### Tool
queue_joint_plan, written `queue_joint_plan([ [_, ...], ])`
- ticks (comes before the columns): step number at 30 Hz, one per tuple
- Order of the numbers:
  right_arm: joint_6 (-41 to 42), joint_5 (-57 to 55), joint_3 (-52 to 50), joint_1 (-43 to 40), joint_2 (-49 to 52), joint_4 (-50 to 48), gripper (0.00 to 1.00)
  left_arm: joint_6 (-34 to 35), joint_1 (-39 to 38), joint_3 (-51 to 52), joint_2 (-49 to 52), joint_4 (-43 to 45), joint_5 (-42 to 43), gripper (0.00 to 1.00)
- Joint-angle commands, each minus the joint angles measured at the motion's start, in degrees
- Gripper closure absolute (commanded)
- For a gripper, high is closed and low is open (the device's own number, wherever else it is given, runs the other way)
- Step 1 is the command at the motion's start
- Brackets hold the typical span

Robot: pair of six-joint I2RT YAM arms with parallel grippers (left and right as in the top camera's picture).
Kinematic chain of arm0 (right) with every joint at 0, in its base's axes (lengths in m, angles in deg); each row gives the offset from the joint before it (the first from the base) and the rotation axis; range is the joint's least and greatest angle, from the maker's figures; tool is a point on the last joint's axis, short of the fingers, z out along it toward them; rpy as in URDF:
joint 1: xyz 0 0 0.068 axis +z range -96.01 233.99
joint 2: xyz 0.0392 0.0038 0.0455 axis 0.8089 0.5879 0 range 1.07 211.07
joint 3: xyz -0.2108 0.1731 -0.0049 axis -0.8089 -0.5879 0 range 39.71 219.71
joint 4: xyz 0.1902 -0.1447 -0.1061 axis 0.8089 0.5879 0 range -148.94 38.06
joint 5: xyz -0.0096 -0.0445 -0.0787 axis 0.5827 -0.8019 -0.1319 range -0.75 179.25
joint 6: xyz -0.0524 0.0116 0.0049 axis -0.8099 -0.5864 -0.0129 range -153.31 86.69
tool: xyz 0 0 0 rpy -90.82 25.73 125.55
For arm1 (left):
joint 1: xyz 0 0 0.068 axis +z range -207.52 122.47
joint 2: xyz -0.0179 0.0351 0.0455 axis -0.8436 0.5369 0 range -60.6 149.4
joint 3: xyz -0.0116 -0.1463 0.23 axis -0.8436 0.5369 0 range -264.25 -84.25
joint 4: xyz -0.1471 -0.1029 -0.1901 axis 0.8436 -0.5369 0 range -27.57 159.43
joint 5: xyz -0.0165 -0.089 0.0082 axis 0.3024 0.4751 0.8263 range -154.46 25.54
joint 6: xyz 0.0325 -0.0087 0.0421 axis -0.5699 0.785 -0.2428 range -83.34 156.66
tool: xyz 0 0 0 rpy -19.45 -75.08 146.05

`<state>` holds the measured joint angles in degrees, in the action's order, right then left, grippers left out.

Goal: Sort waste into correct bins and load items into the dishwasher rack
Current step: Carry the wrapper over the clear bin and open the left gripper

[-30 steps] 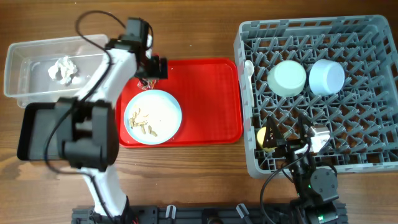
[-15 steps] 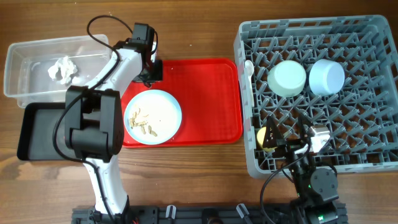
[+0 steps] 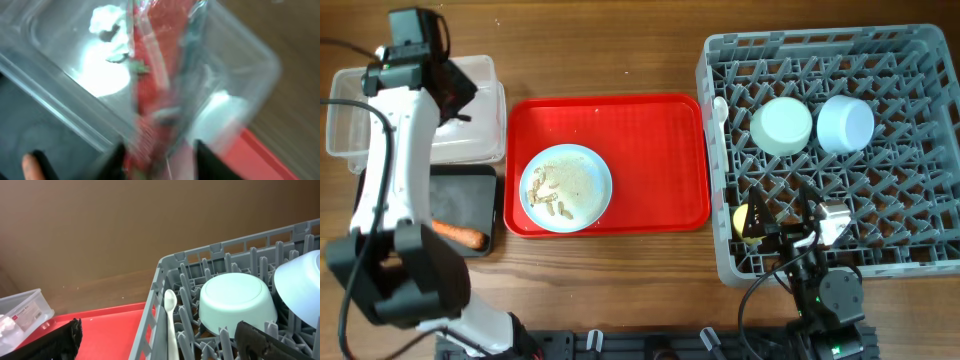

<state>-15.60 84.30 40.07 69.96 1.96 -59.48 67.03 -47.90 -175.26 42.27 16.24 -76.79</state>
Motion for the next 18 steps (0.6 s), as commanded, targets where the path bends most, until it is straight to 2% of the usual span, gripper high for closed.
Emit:
queue_joint_plan([
  [1, -1.1, 0.7, -0.1, 0.1, -0.6, -0.3, 0.0, 1.5, 2.3, 0.8, 2.7, 1.6, 0.6, 0.0],
  [6, -1.1, 0.7, -0.1, 0.1, -0.6, -0.3, 0.0, -0.3, -0.1, -3.7, -4.0, -3.8, 13.1, 0.0],
  [10, -1.0, 0.7, -0.1, 0.1, -0.6, -0.3, 0.0, -0.3, -11.2, -3.6, -6.5, -9.6, 14.2, 0.01],
  [13, -1.1, 0.7, -0.1, 0.1, -0.6, -0.3, 0.0, -0.3, -21.0, -1.3, -4.9, -10.1, 14.2, 0.0],
  [15, -1.1, 0.7, -0.1, 0.1, -0.6, -0.3, 0.0, 0.2, -26.6, 1.2, -3.3, -9.0, 13.9, 0.23],
  [17, -1.0, 0.7, -0.1, 0.1, -0.6, -0.3, 0.0, 1.2, -31.2, 3.5, -0.8, -7.5, 12.9, 0.33],
  [18, -1.1, 0.7, -0.1, 0.1, -0.6, -0.3, 0.0, 6.7, -35.7, 5.6, 2.3, -7.3, 7.0, 0.4],
])
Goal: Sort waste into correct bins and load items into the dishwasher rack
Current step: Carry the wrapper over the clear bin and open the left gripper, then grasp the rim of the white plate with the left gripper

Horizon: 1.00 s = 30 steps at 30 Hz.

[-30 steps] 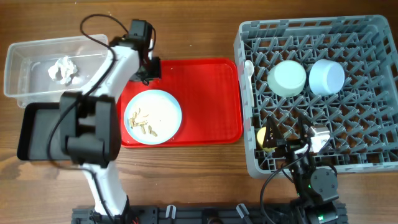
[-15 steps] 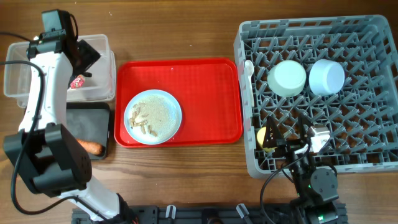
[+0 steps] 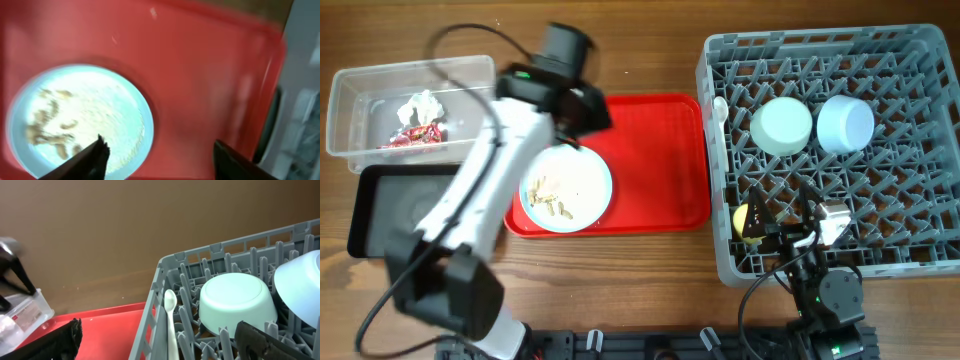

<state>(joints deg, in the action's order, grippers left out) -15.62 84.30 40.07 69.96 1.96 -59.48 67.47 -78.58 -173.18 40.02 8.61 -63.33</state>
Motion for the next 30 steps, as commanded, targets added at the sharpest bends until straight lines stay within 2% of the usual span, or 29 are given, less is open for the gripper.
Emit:
queue_joint_plan([
  [1, -1.0, 0.7, -0.1, 0.1, -0.6, -0.3, 0.0, 7.8, -6.4, 4.2, 5.8, 0.3, -8.4, 0.45],
  [4, -1.0, 0.7, -0.1, 0.1, -0.6, -0.3, 0.0, 10.2, -9.9, 4.7, 10.3, 0.3, -13.2, 0.57],
  [8, -1.0, 0.7, -0.1, 0.1, -0.6, -0.3, 0.0, 10.2, -11.8, 4.7, 16.0, 1.6, -14.4, 0.61],
  [12, -1.0, 0.7, -0.1, 0.1, -0.6, -0.3, 0.0, 10.2, -11.6, 4.7, 20.7, 2.2, -14.8, 0.71],
  [13, -1.0, 0.7, -0.1, 0.1, -0.6, -0.3, 0.0, 10.2, -11.6, 4.7, 21.4, 2.5, -14.9, 0.76],
  [15, -1.0, 0.7, -0.1, 0.1, -0.6, -0.3, 0.0, 10.2, -11.6, 4.7, 21.7, 3.0, -15.0, 0.95],
  [18, -1.0, 0.7, -0.1, 0.1, -0.6, -0.3, 0.0, 10.1, -11.6, 4.0, 21.3, 2.4, -15.0, 0.96],
  [22, -1.0, 0.7, -0.1, 0.1, -0.6, -0.3, 0.0, 6.8, -12.3, -1.3, 19.6, -5.6, -15.9, 0.96],
  [26, -1.0, 0.7, -0.1, 0.1, -0.6, -0.3, 0.0, 6.7, -13.2, -9.8, 16.3, -16.7, -19.9, 0.96],
  [30, -1.0, 0.7, -0.1, 0.1, -0.6, -0.3, 0.0, 5.6, -12.6, -12.8, 12.3, -20.8, -21.6, 0.96],
])
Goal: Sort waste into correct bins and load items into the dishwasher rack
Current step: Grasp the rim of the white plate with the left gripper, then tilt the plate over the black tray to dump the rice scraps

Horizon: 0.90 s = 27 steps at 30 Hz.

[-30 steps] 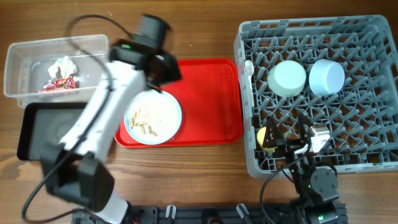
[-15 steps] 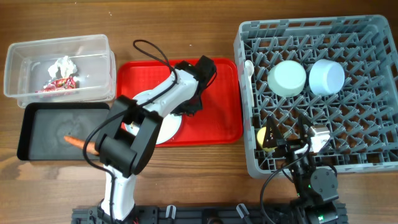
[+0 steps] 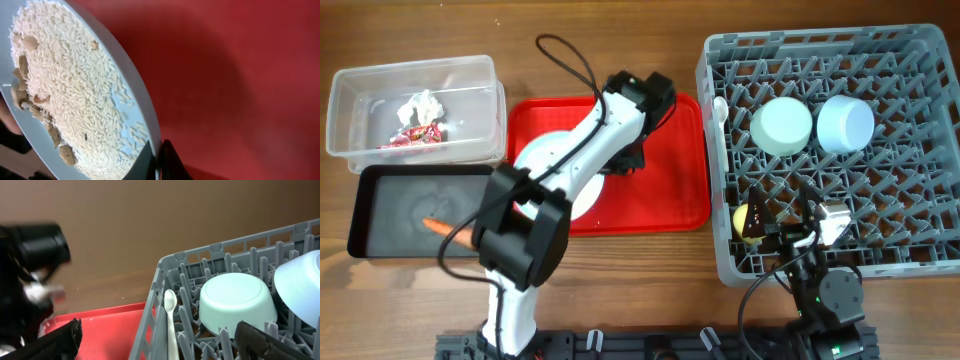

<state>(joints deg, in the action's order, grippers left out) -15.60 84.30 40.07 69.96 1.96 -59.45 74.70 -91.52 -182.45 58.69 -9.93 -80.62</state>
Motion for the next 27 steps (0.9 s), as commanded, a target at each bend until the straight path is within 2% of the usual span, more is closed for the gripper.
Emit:
queue_joint_plan([
  [1, -1.1, 0.7, -0.1, 0.1, -0.6, -0.4, 0.0, -1.6, 0.8, -3.6, -7.3, -2.9, -4.3, 0.96],
  [5, -1.0, 0.7, -0.1, 0.1, -0.6, -0.4, 0.0, -1.6, 3.8, -3.5, -9.6, -7.5, -2.9, 0.96],
  [9, -1.1, 0.7, -0.1, 0.1, -0.6, -0.4, 0.0, -2.2, 9.2, -3.5, -11.1, -8.4, 5.1, 0.96],
  [15, -1.1, 0.7, -0.1, 0.1, -0.6, -0.4, 0.0, -11.5, 19.6, -3.4, -13.3, -8.2, 16.0, 0.96],
  [22, -1.0, 0.7, -0.1, 0.1, -0.6, -0.4, 0.0, -22.5, 35.8, -3.0, -17.7, -8.0, 30.4, 0.96],
  [27, -1.0, 0.7, -0.1, 0.1, -0.6, -0.4, 0.0, -28.9, 44.5, 1.4, -18.9, -6.8, 38.5, 0.96],
])
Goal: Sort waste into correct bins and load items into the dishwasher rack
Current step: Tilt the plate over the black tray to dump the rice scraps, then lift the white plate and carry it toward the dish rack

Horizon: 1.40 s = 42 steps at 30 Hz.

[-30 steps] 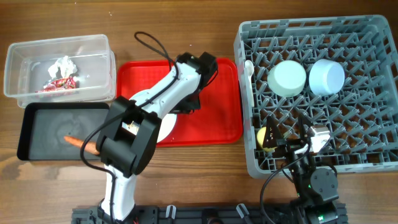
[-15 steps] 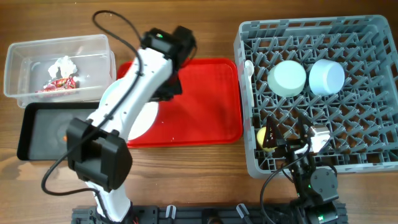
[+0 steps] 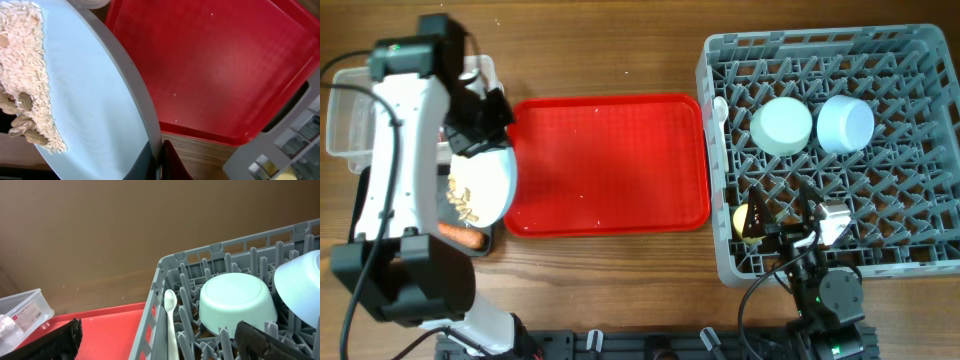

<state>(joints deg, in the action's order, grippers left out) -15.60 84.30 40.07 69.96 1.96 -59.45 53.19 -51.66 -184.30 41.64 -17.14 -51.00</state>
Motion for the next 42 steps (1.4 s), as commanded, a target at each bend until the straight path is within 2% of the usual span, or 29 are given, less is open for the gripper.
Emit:
queue_joint_plan([
  [1, -1.1, 0.7, -0.1, 0.1, -0.6, -0.4, 0.0, -8.5, 5.9, 4.2, -2.0, 0.5, 10.3, 0.96],
  [6, -1.1, 0.7, -0.1, 0.1, -0.6, -0.4, 0.0, -16.0, 13.8, 8.5, -3.5, 1.0, 19.0, 0.96],
  [12, -1.0, 0.7, -0.1, 0.1, -0.6, -0.4, 0.0, -26.1, 27.9, 13.2, -10.0, 1.1, 31.5, 0.96],
  [18, -1.0, 0.7, -0.1, 0.1, -0.6, -0.4, 0.0, -42.3, 42.4, 25.3, -13.3, 0.3, 52.4, 0.96],
  [21, -1.1, 0.7, -0.1, 0.1, -0.6, -0.4, 0.0, -51.3, 48.5, 30.3, -13.3, -2.3, 58.8, 0.96],
  [25, -1.0, 0.7, -0.1, 0.1, -0.6, -0.4, 0.0, -63.8, 53.2, 31.5, -13.4, -10.1, 63.2, 0.96],
  [28, -1.0, 0.7, -0.1, 0.1, -0.5, -0.4, 0.0, -63.5, 53.4, 31.5, -14.2, -10.1, 63.5, 0.96],
  [32, -1.0, 0.7, -0.1, 0.1, -0.5, -0.4, 0.0, -63.9, 49.2, 31.5, -16.3, -9.4, 63.9, 0.96],
  [34, -1.0, 0.7, -0.1, 0.1, -0.5, -0.4, 0.0, -63.4, 43.8, 31.5, -17.4, -8.0, 64.2, 0.96],
  [36, -1.1, 0.7, -0.1, 0.1, -0.5, -0.4, 0.0, -60.1, 38.0, 31.5, -17.6, -4.8, 64.4, 0.96],
  [38, -1.1, 0.7, -0.1, 0.1, -0.5, -0.4, 0.0, -52.3, 30.2, 31.5, -17.6, 3.2, 65.5, 0.96],
  [41, -1.1, 0.7, -0.1, 0.1, -0.5, -0.4, 0.0, -26.9, 17.2, 31.5, -17.5, 27.5, 66.1, 0.96],
  [42, -1.0, 0.7, -0.1, 0.1, -0.5, -0.4, 0.0, -15.9, 12.3, 31.5, -17.5, 38.5, 63.9, 0.96],
])
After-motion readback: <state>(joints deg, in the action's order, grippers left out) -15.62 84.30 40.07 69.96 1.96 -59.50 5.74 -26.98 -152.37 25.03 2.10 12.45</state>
